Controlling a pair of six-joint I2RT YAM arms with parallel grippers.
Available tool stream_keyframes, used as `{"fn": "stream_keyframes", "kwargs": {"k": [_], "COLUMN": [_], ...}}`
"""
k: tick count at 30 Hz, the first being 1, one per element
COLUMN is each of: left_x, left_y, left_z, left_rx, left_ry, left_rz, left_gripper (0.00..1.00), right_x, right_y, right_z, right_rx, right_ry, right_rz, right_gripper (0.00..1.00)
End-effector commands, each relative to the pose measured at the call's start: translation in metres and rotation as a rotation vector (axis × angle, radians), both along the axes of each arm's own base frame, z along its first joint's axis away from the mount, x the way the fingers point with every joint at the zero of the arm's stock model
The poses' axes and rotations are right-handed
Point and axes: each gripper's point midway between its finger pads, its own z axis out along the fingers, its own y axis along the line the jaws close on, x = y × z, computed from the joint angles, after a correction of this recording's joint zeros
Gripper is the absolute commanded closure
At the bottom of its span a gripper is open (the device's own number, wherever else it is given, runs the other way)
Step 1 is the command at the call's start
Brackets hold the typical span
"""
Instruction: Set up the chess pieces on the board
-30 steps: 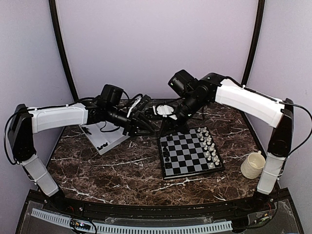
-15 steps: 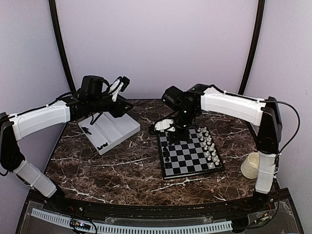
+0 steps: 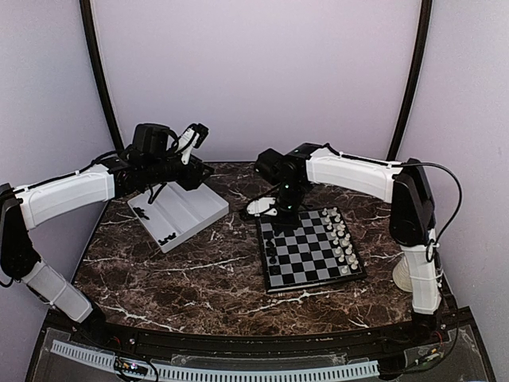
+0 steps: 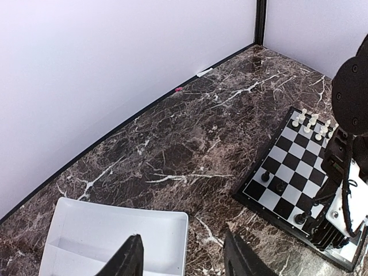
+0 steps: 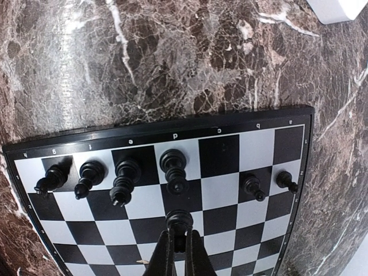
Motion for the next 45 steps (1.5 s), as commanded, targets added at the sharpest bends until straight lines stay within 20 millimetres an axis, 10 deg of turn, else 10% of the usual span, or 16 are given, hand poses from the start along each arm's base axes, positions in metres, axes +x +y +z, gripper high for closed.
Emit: {"fn": "stream_keyframes", "kwargs": {"k": [1,45], "left_x": [-0.002,0.003], "left_y": [-0.002,-0.008], "left_z": [0.001,-0.025], "left_rx": [-0.015,0.023], "left_ry": [0.012,0.085], "left_rz": [-0.006,-0.018], "left_gripper": [0.5,0.5], "right_x": [0.012,0.041], "right_y": [-0.005,-0.003], "right_z": [0.0,-0.039], "right_rx": [-0.006,-0.013], "right_ry": [-0.009,0.023], "right_rz": [-0.038,-0.108], "right_gripper": [1.0,0.93]}}
